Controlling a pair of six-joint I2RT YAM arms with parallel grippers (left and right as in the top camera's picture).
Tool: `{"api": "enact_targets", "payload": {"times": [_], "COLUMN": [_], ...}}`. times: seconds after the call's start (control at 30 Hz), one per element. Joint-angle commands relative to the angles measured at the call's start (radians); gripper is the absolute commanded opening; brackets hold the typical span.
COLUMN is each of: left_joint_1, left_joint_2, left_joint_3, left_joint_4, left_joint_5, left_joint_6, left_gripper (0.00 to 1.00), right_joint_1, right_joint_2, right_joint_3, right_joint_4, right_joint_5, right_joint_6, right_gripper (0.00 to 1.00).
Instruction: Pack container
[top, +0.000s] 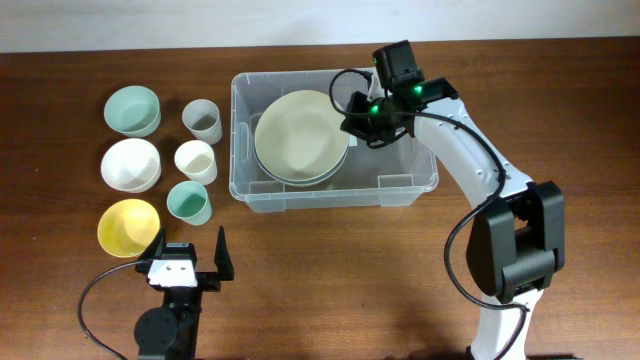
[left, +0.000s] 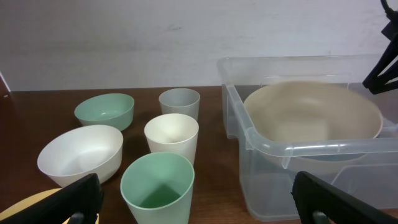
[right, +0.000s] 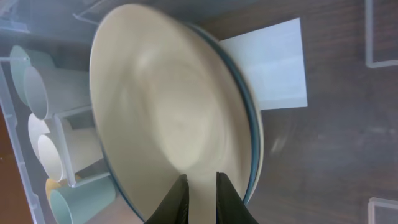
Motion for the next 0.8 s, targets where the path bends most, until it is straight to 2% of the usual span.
{"api": "enact_targets", "payload": {"times": [0.0,0.13,0.3,0.37,0.57,0.77], "left_joint_1": [0.005,0.005,0.005,0.005,0.005,0.005], "left_joint_2": [-0.004,-0.004,-0.004,-0.004,-0.004,-0.004], "left_joint_3": [-0.009,-0.009,-0.009,-0.009,-0.009,-0.009], "left_joint_4": [0.005,0.005,0.005,0.005,0.005,0.005], "left_joint_5": [-0.011,-0.011,-0.011,-0.011,-0.011,-0.011], "left_joint_6": [-0.01,-0.01,-0.01,-0.01,-0.01,-0.01], "left_gripper": [1.0,1.0,1.0,1.0,1.0,1.0], "right_joint_1": [0.021,0.021,0.021,0.019,0.005,-0.029], "right_joint_2": [0.006,0.012,0.019,0.018,0.01,-0.01], "right_joint_3": [0.01,0.01,0.01,0.01,0.012,0.111], "right_joint_4": [0.002,0.0,0.0,0.003,0.002,-0.08], "right_joint_5": [-0.001,-0.001,-0.001,-0.001,0.083,0.106], "right_joint_6": [0.004,0.004,-0.005,-0.011,-0.053,-0.125], "right_gripper": [0.11,0.09,0.13,0.24,0.79,0.89]}}
